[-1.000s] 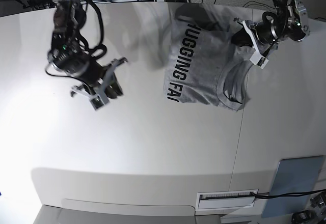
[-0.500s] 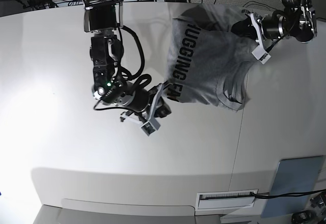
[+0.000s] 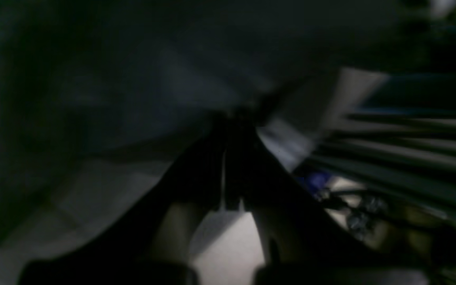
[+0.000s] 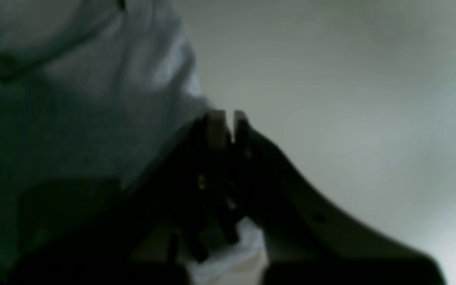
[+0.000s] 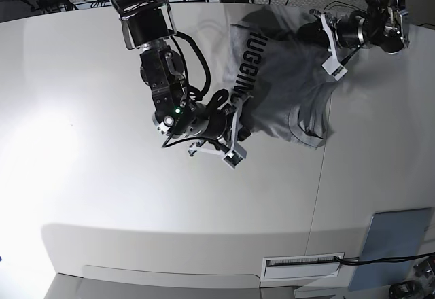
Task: Fold the T-shirt properly
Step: 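Grasp the bundle with both grippers and flatten it into a square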
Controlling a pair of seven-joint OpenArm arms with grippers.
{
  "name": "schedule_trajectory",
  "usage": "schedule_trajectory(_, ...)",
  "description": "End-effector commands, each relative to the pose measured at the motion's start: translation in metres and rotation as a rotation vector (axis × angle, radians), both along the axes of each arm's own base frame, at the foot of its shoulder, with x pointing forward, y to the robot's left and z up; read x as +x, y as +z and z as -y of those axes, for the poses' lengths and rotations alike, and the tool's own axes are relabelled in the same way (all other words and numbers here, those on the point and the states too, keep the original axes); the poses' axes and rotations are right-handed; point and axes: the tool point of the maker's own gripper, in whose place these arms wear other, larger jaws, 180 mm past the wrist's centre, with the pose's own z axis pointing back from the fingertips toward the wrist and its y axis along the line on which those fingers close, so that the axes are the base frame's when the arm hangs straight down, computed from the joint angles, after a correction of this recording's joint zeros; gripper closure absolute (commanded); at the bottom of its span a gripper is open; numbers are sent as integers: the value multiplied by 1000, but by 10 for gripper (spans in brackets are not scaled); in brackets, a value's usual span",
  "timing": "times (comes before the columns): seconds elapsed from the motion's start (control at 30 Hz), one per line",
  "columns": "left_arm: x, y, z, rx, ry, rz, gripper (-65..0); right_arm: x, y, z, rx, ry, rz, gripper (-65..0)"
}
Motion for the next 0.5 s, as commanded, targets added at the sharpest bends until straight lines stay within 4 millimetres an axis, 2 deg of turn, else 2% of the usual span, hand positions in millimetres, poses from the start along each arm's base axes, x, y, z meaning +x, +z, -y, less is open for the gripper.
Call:
schedule_trajectory(0.0,13,7,-7,19,11,58,-2,8,11,-2,8,-1,32,-16)
schedule_trajectory(0.13,31,8,-23,88,49,150,-2,-1,-6,15,-58,-9,-9,-15)
schedule_trajectory(0.23,48,7,-37,148,143,206,-2,-10,-17,26,-87,-12,-37,-15)
schedule_trajectory(0.33,62,11,-46,175,197,277,-2,-24,-26,28,-100,-8,-69,-15)
schedule_trajectory(0.47,80,23,-49,153,262,371,-2,-44,-26,30,-97,-7,-65,-15)
